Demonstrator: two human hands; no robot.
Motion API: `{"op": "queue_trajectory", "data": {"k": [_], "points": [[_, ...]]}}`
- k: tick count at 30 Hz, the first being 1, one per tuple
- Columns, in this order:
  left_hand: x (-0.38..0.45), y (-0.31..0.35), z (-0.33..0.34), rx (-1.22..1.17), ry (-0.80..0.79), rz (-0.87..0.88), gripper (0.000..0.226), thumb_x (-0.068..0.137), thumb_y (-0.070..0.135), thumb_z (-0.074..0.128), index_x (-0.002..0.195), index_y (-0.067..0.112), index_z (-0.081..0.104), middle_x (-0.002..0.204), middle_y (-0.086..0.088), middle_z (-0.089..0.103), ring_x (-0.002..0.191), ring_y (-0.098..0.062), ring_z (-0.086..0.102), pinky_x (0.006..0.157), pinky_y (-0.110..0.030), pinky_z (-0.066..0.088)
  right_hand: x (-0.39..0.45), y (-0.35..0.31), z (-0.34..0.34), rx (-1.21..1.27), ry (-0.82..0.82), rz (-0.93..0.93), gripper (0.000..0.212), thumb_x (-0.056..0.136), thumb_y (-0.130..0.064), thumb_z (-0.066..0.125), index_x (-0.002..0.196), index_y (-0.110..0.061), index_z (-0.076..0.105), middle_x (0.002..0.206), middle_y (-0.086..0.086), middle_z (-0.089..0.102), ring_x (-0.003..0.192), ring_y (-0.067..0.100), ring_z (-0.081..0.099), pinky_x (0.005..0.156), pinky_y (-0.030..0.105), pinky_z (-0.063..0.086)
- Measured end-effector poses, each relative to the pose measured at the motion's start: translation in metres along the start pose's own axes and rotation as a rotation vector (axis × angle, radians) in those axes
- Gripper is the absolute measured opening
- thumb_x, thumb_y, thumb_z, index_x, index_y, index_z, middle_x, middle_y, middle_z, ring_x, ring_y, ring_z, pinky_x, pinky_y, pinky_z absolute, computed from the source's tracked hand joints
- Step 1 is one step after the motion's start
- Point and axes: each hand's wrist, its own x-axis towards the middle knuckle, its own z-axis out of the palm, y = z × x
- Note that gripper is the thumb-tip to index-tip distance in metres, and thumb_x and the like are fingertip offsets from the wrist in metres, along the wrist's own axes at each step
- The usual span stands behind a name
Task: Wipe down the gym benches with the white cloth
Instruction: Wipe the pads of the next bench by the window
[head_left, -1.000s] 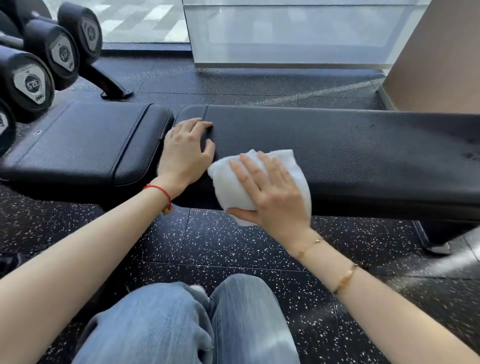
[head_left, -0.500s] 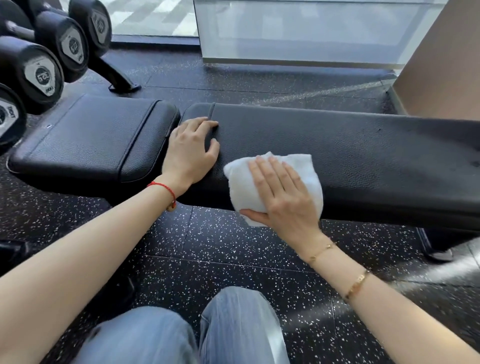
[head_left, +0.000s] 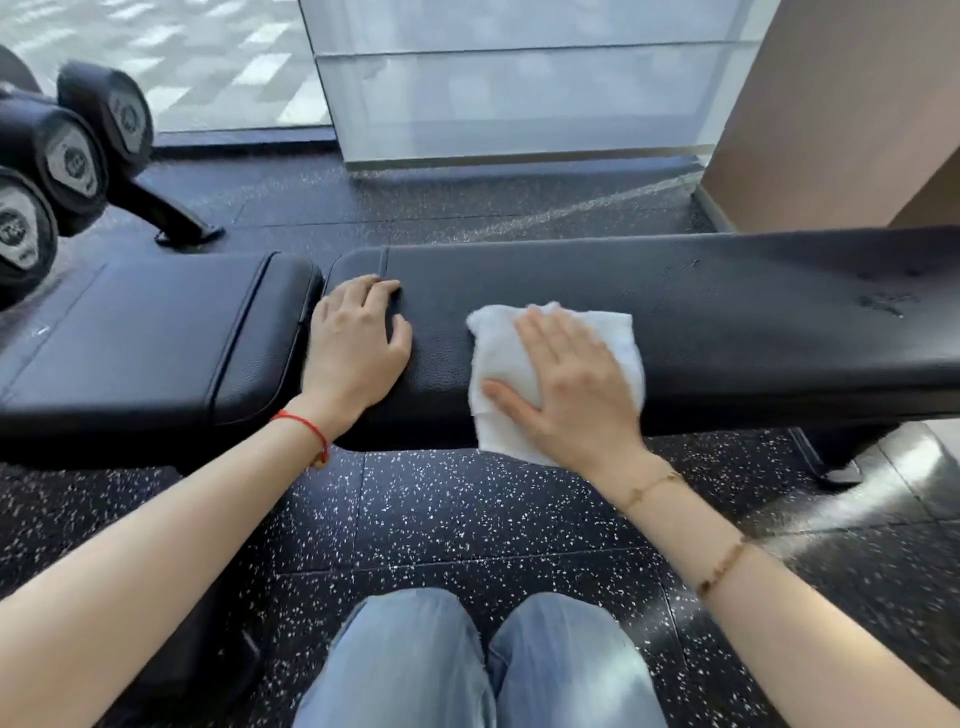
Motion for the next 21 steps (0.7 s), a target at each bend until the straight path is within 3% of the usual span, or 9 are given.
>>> {"op": "queue_trajectory", "data": {"k": [5,8,11,17,21], "points": [[-0.003,-0.006,-0.002,-0.024,-0.004,0.003,0.043,0.094,0.026,0.053,0.135,0.012,0.055,0.145,-0.013,0.047,0.136,-0.030,0.042,0.116,-0.046,0.030,-0.002,0.013,-0.008,0.088,-0.085,0.015,0.076,0.097,-0.062,0.026,0.151,-0.010,0.039,0.158,0.007,0.036,0.149,0.021,0.027,0.125,0.035,0.012],[-0.006,-0.004,-0.005,0.004,-0.025,0.022,0.044,0.095,0.027,0.051,0.136,0.012,0.054,0.146,-0.011,0.047,0.137,-0.028,0.041,0.117,-0.047,0.025,0.008,0.055,-0.012,-0.020,-0.121,0.208,0.071,0.100,-0.057,0.022,0.151,-0.010,0.036,0.157,0.008,0.036,0.148,0.022,0.026,0.124,0.036,0.011],[-0.005,0.001,-0.008,0.021,-0.068,0.006,0.046,0.096,0.027,0.048,0.139,0.012,0.051,0.149,-0.011,0.044,0.140,-0.027,0.037,0.120,-0.047,0.019,0.043,0.066,-0.011,-0.017,-0.219,0.396,0.071,0.101,-0.056,0.026,0.155,-0.009,0.026,0.163,0.008,0.024,0.151,0.024,0.016,0.124,0.038,0.007],[0.003,0.029,-0.006,-0.029,-0.121,-0.026,0.047,0.098,0.025,0.043,0.143,0.010,0.046,0.151,-0.011,0.041,0.145,-0.028,0.027,0.121,-0.054,0.010,0.047,0.023,-0.005,0.063,-0.281,0.135,0.070,0.103,-0.054,0.024,0.157,-0.010,0.018,0.165,0.007,0.018,0.153,0.021,0.009,0.124,0.035,-0.001],[0.010,0.077,0.011,-0.069,-0.106,0.008,0.049,0.097,0.024,0.042,0.145,0.010,0.043,0.151,-0.010,0.040,0.146,-0.027,0.025,0.122,-0.054,0.010,0.003,0.066,-0.025,0.107,-0.227,0.078,0.069,0.102,-0.052,0.031,0.155,-0.007,0.029,0.162,0.008,0.027,0.152,0.021,0.017,0.124,0.030,0.001]]}}
